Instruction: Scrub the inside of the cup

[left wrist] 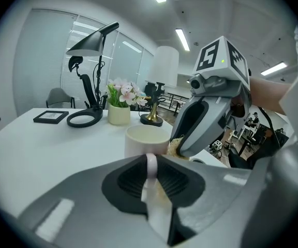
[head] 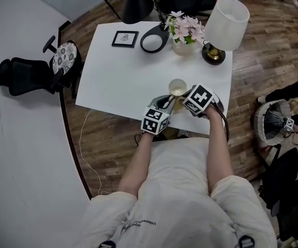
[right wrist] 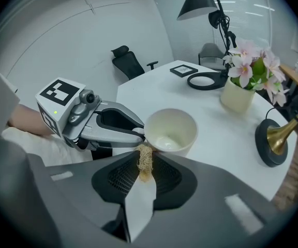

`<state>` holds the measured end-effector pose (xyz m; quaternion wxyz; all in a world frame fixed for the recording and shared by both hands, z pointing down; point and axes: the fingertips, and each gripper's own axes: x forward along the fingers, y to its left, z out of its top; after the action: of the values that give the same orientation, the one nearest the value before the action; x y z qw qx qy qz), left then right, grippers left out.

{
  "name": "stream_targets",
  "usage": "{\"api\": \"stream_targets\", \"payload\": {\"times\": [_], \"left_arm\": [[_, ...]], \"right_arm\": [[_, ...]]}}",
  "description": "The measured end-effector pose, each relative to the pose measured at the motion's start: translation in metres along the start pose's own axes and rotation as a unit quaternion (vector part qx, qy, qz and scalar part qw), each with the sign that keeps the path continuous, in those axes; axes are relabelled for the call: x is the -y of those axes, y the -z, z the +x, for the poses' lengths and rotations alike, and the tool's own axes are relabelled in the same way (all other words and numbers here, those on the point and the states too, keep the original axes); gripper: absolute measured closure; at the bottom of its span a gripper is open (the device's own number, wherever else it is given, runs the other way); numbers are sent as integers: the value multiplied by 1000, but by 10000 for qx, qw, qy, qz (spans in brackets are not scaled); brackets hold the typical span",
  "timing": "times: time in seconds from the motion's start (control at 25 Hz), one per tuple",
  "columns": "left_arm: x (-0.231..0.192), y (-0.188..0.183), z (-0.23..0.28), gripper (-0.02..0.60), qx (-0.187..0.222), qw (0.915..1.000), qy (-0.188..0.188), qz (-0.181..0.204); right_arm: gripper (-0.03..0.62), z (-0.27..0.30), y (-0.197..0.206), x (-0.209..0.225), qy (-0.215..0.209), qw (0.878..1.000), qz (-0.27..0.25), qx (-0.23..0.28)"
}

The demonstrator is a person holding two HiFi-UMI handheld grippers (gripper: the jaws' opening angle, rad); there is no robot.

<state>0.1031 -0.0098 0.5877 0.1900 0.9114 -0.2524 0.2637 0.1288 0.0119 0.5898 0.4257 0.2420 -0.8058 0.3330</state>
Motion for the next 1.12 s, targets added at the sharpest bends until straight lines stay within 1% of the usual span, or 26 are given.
{"api": "stream_targets", "payload": {"times": [0.4,0.56,0.76,0.88,1.12], "left_arm": [[6,-1,2,525,73,9999,122,6],[6,2,1,524,94,9998,172,-53],[9,5,0,522,128,9994,308,-105],[10,5,-1,522,175,9990,381,-158],[16,8,-3,520,166,9981,572,-125]], "right_arm": [[491,-4,12,11,84,9998,132,-120],[491,-7,18,20,164,9995,214,-134],[494,-10,24,33,375,9988,236,-223],[494,-12,25,39,422,9986,275,-184],[494,-15,27,50,529,9980,328,-149]]}}
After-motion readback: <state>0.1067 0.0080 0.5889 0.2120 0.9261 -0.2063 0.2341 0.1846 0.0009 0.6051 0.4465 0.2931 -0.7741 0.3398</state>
